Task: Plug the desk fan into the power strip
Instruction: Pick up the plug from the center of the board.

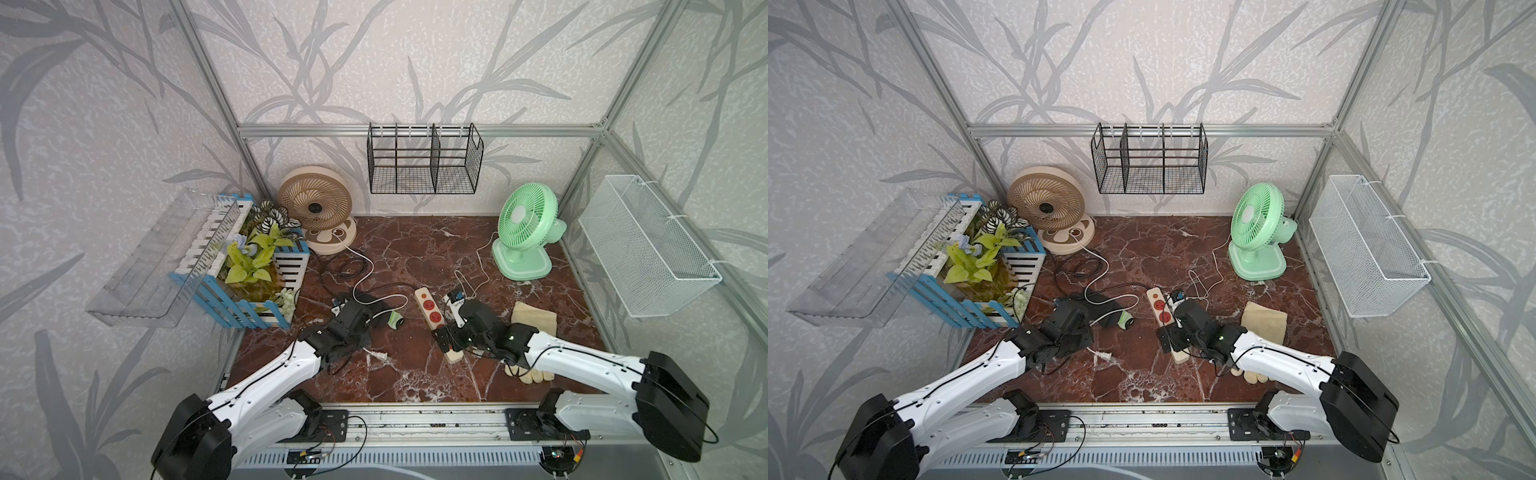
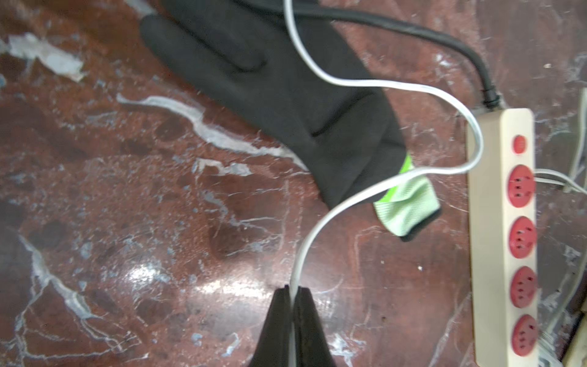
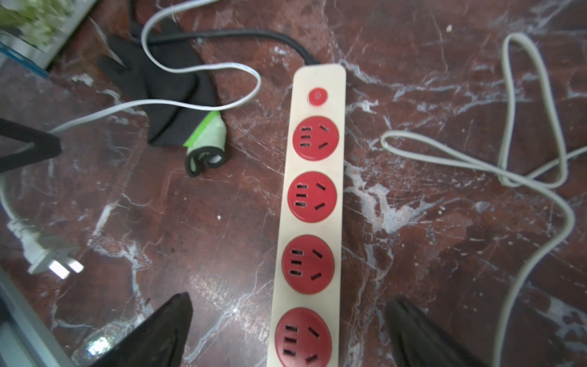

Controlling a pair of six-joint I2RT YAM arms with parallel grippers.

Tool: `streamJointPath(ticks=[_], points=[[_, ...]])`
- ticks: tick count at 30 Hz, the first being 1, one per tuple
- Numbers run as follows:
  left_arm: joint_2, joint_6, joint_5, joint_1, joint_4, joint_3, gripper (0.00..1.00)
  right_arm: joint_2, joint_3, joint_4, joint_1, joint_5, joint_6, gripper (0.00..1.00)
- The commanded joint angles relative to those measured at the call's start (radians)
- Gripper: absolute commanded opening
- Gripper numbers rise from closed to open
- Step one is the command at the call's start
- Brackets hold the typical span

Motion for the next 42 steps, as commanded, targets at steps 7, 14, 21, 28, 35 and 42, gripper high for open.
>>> streamJointPath(ticks=[7, 14, 21, 28, 35, 42], points=[[0.168, 0.184, -0.066, -0.059, -0.075, 0.273, 0.00, -0.077, 0.083, -0.077, 0.004, -0.174, -0.067, 0.97], [0.300, 0.316, -0.006, -0.075, -0.072, 0.462, 0.00, -0.021, 0.213, -0.186, 0.004, -0.380, -0.157, 0.97], [0.390, 0.388, 0.025, -0.084, -0.135, 0.607, 0.00, 0.109, 0.353, -0.249, 0.004, -0.399, -0.191, 0.74], [0.427, 0.393, 0.030, -0.090, -0.151, 0.644, 0.00, 0.158, 0.409, -0.235, 0.006, -0.429, -0.223, 0.65], [0.434, 0.384, 0.058, -0.100, -0.127, 0.650, 0.00, 0.215, 0.430, -0.187, 0.007, -0.398, -0.220, 0.56], [0.431, 0.368, 0.087, -0.109, -0.098, 0.637, 0.00, 0.269, 0.447, -0.127, 0.009, -0.399, -0.199, 0.50]])
